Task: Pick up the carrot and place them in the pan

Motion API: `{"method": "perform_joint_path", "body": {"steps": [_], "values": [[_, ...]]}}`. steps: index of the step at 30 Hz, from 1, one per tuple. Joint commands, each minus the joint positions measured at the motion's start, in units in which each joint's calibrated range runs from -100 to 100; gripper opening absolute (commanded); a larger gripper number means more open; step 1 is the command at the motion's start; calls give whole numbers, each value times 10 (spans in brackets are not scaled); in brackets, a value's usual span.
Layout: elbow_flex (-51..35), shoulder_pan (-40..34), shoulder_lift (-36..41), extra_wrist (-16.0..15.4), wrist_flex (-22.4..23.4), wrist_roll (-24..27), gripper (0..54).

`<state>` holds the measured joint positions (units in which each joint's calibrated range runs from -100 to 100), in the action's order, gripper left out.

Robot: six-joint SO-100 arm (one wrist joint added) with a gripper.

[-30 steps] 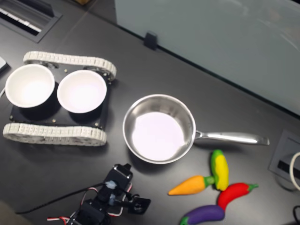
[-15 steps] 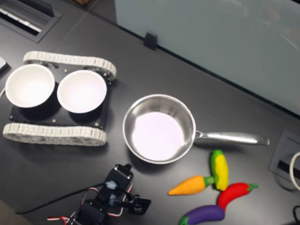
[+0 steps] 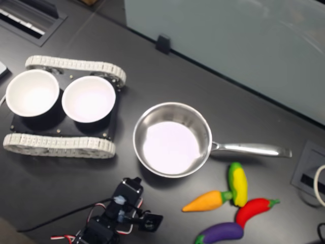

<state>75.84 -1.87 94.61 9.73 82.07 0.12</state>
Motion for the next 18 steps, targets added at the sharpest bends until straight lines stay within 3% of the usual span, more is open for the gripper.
{"method": "perform_joint_path", "body": {"steps": [1,7,18], "values": [[-20,-3,7,-2,1,-2,2],[-83,2,7,-2,55,0,2],[-158,36,-48,-3,82,-17,2]]}}
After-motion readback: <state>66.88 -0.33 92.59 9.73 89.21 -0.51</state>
